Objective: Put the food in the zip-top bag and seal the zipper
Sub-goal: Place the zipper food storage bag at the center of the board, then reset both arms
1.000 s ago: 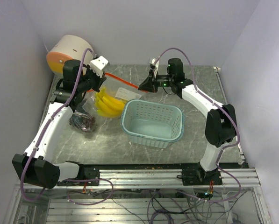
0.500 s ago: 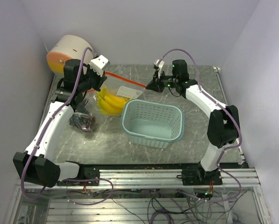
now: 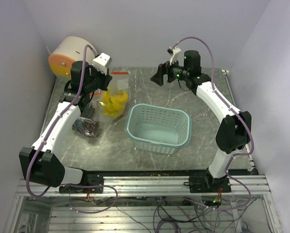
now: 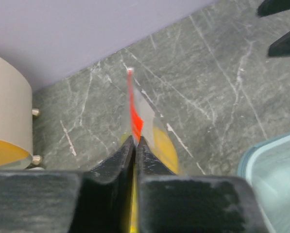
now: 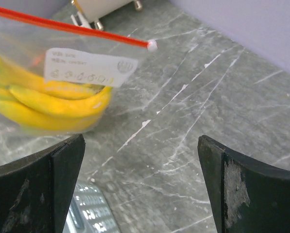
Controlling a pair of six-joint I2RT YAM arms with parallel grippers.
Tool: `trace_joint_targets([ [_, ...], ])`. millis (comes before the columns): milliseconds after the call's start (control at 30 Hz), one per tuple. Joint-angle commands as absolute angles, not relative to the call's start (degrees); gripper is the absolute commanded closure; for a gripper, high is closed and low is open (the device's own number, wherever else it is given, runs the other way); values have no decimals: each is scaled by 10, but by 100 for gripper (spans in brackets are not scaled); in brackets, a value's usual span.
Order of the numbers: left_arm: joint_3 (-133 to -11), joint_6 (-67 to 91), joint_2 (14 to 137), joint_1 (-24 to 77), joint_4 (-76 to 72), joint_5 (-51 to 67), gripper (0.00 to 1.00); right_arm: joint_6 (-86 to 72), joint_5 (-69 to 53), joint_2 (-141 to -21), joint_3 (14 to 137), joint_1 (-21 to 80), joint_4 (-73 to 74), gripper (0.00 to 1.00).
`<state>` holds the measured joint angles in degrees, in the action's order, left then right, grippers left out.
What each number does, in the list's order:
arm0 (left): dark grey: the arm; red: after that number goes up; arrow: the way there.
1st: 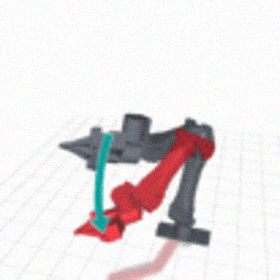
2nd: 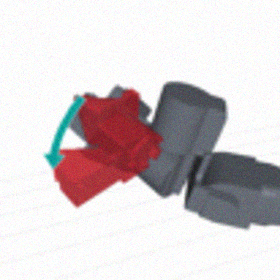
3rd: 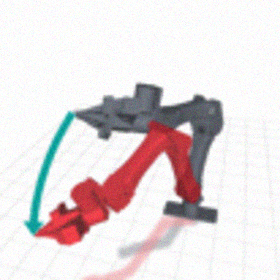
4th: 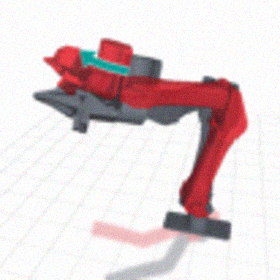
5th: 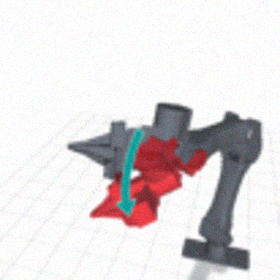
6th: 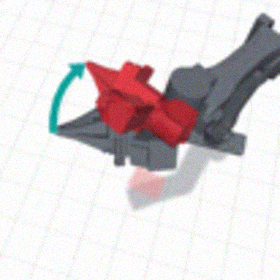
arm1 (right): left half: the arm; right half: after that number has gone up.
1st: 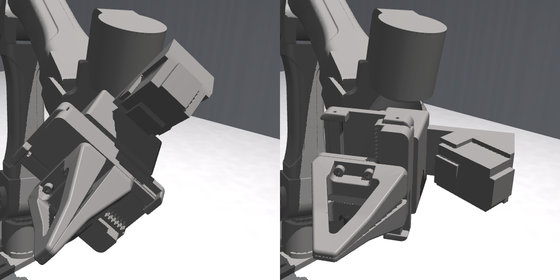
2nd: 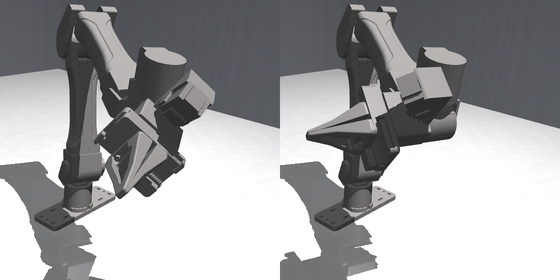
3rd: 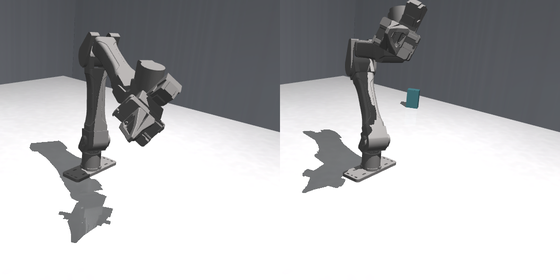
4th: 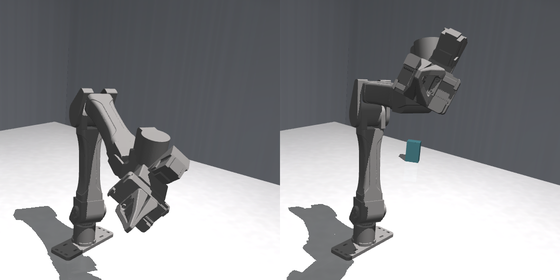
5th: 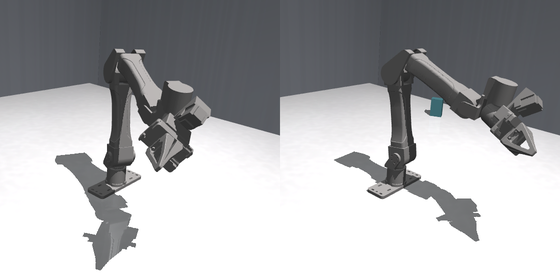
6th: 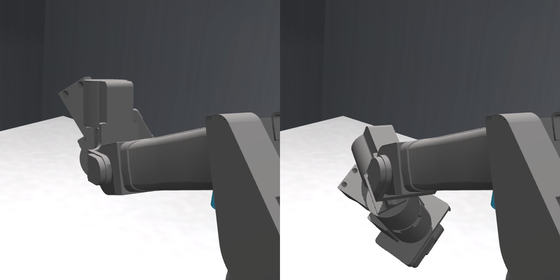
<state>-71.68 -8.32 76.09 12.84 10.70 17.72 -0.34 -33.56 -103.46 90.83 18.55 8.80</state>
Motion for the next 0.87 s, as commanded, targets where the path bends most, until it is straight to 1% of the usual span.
trace_joint_targets([
  [0,-730,-16,781,126,41,124,72,-110,-255,-1042,957,183,144,0],
  [67,-735,-7,784,126,50,114,6,-132,-227,-1047,970,183,176,0],
  [100,-735,-6,783,126,52,115,1,-138,-217,-1047,973,183,189,0],
  [300,-765,25,781,125,91,83,0,-155,-175,-1004,930,183,184,0],
  [367,-786,31,783,125,107,94,0,-151,-165,-990,918,183,176,0],
  [600,-831,46,785,125,111,136,0,-163,-133,-986,924,183,199,0],
  [833,-830,48,786,125,108,142,0,-149,-95,-983,943,183,226,0],
])
